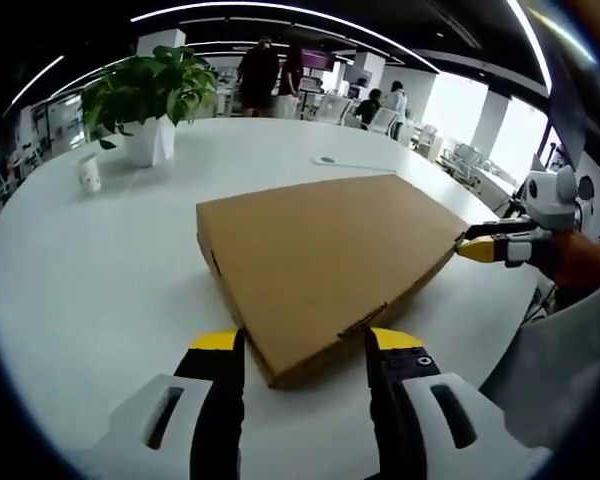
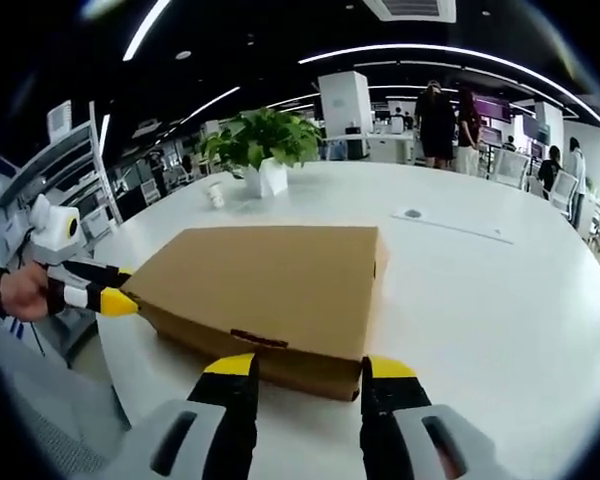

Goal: Operate the shoe box by opening the lid, removing the specified soft item, and placing it in the target area until the item is outside and the box remains undamaged.

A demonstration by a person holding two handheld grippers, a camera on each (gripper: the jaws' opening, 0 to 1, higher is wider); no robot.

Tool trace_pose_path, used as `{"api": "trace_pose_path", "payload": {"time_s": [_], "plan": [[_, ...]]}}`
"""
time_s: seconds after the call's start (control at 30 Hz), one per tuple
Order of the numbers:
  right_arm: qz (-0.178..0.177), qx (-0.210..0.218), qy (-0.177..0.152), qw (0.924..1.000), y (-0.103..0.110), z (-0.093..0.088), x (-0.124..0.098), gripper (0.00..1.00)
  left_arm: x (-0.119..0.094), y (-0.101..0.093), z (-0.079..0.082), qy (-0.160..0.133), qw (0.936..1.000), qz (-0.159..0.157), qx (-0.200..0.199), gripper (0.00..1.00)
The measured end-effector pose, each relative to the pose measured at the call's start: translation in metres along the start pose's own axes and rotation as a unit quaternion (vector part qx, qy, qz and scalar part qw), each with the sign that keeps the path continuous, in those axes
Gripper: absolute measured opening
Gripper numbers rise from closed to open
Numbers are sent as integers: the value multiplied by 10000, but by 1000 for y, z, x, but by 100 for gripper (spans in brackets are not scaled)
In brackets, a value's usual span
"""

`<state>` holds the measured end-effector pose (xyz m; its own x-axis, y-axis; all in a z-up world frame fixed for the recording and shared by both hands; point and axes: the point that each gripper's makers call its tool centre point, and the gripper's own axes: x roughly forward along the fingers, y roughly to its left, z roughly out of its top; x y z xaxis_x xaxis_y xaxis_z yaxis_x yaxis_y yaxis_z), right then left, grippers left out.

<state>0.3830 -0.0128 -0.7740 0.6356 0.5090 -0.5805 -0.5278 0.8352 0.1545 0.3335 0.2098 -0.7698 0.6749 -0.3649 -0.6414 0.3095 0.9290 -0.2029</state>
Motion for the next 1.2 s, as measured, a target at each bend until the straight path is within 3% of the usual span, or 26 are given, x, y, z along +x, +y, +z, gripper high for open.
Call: {"api": "trace_pose_path", "payload": {"time_s": [0.43, 0.77, 1.1, 1.2], "plan": [[117, -85, 114, 9998, 11, -3, -4, 37, -16, -1, -13, 99, 9999, 68, -101, 47], [159, -45, -9, 9999, 14, 6, -12, 36, -28, 1, -8, 75, 9999, 152, 33, 40], [124, -39, -171, 9998, 14, 15, -19, 34, -35, 0, 1, -52, 9999, 135, -31, 39], [106, -22, -234, 9997, 15, 17, -20, 34, -37, 1, 3, -18, 9996, 186, 196, 37]]}}
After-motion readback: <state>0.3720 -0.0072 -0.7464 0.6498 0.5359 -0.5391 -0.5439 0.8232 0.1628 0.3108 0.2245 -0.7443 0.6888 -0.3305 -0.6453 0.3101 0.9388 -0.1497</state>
